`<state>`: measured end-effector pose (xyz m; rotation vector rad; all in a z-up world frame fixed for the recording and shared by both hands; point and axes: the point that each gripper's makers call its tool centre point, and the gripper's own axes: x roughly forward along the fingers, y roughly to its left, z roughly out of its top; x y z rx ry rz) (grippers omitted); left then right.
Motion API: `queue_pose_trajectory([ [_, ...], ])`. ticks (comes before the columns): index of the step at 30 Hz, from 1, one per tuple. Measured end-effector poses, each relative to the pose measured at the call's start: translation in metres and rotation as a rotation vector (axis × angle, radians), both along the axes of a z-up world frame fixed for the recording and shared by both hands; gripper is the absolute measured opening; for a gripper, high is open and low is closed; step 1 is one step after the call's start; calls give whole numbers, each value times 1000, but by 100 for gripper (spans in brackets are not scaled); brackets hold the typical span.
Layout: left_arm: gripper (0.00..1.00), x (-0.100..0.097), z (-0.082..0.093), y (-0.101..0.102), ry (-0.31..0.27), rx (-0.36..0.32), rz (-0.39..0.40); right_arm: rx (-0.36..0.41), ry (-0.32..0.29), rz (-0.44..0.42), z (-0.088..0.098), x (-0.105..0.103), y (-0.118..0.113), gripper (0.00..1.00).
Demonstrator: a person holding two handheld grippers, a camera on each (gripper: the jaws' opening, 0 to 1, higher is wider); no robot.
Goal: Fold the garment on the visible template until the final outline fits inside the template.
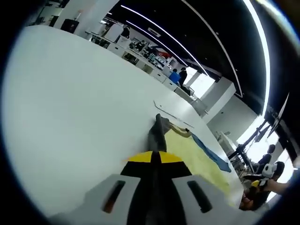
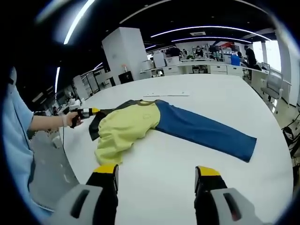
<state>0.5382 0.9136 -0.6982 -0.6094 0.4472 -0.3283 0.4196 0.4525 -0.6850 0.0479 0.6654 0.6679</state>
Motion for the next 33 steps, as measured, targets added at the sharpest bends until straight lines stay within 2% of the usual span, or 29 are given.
queue_pose_trajectory([
  [4,0,6,26,-25,-50,-12,-60,0,4,-1,-1,-2,0,65],
  [8,0,11,43,-52,-73,-20,-109,8,6,-5,-2,-4,-1,65],
  [12,0,14,50,-82,-81,5,-175,5,10,-8,-5,-6,-3,64],
  [14,0,17,53,-98,-75,-7,-191,6,11,-11,-5,-7,-5,64],
  [17,0,19,51,-121,-56,-20,-218,13,13,-22,-7,-8,-8,64],
  [20,0,21,49,-148,-65,-22,-254,11,20,-27,-10,-10,-10,63],
  [23,0,23,38,-172,-39,-26,-283,12,26,-31,-13,-11,-11,63],
  [29,0,22,14,-202,36,-60,-301,15,34,-38,-16,-14,-14,63],
  [33,0,20,1,-216,60,-51,-311,15,39,-44,-18,-14,-16,63],
])
